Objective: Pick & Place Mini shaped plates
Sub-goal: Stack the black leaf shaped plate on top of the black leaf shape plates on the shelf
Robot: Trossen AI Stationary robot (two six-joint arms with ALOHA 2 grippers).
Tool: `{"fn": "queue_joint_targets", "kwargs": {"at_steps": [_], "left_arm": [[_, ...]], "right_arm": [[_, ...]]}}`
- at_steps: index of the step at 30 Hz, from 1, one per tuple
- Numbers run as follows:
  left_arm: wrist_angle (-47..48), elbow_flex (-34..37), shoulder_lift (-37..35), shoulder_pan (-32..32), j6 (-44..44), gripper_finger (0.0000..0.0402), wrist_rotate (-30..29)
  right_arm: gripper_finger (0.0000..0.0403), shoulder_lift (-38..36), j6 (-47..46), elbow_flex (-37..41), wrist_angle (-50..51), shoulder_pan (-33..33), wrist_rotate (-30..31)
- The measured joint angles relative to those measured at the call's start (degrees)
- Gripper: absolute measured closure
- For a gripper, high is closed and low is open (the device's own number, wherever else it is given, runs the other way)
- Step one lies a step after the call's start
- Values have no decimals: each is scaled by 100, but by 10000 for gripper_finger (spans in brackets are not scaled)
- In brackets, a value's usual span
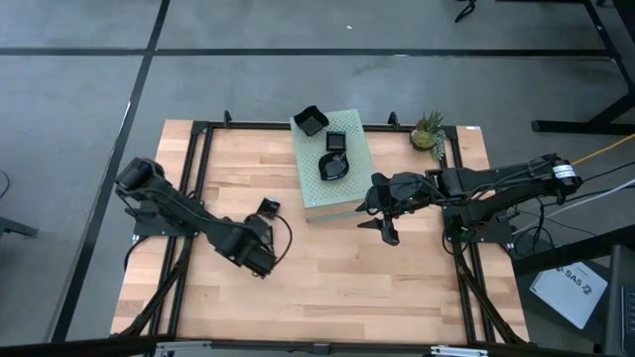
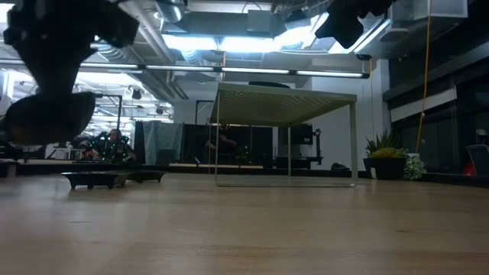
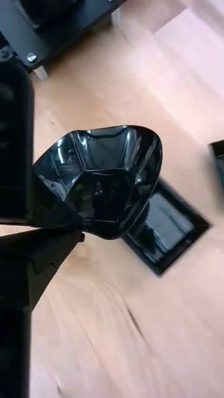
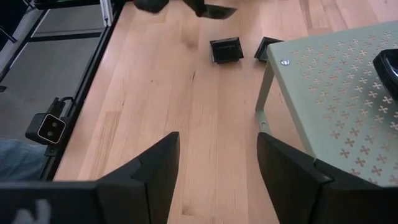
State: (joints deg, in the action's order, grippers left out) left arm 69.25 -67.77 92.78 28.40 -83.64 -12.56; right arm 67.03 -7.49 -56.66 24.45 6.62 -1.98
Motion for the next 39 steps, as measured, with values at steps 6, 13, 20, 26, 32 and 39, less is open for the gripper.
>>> {"fn": "queue_joint_targets", "kwargs": {"at_steps": [6, 13, 20, 26, 32, 39], "left_arm": [[-7, -2, -455, -9, -14, 399, -301], [-9, -430, -564, -266, 717, 399, -471], [-14, -1211, -564, -809, 1950, 399, -1002], [-270, -1861, -569, -1325, 3382, 399, -1355], [-1077, -2153, -567, -1760, 5063, 399, -1354], [-1831, -2212, -566, -2086, 6500, 399, -1339]], "right_arm": [[191, -1, 0, 0, 0, 0, 0], [191, -1, 0, 0, -22, -1, 0], [191, 2, -2, 0, -63, 0, 0], [191, 2, -235, 0, -61, 2, -7], [191, 2, -308, 0, -57, 2, -11], [191, 2, -436, 0, 31, 2, -18]]}}
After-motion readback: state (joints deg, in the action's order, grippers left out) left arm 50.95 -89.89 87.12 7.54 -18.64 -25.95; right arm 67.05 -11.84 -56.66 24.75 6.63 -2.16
